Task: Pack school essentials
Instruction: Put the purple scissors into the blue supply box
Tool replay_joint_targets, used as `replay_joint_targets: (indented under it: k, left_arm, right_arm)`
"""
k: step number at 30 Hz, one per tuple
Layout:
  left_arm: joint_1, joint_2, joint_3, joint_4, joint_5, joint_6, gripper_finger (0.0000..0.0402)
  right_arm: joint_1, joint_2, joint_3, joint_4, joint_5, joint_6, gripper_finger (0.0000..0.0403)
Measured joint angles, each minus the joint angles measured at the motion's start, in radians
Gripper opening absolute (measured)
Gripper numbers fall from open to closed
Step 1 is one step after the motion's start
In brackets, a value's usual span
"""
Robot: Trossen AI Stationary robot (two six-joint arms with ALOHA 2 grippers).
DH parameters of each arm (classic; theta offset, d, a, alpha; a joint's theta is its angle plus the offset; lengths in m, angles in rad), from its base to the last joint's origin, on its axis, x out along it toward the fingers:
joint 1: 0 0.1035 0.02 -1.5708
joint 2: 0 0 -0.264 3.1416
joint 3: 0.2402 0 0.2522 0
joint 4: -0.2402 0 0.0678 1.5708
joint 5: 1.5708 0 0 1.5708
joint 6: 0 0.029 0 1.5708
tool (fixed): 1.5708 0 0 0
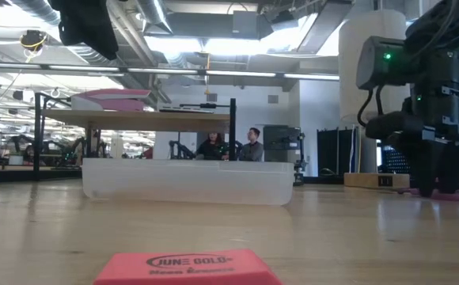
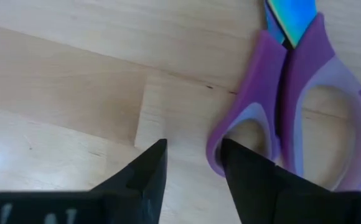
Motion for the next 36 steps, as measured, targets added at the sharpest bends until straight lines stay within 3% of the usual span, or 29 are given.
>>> replay_joint_targets:
  k: [17, 36]
  left_arm:
    - [0.000, 0.000, 0.000, 0.000, 0.000, 0.000, 0.0078]
    - [0.000, 0.000, 0.000, 0.000, 0.000, 0.000, 0.0078]
  right_arm:
    - [0.001, 0.002, -0.002, -0.033, 0.028, 0.012, 0.0022]
    - [0.030, 0.006, 0.044, -0.060, 0.081, -0.045, 0.0018]
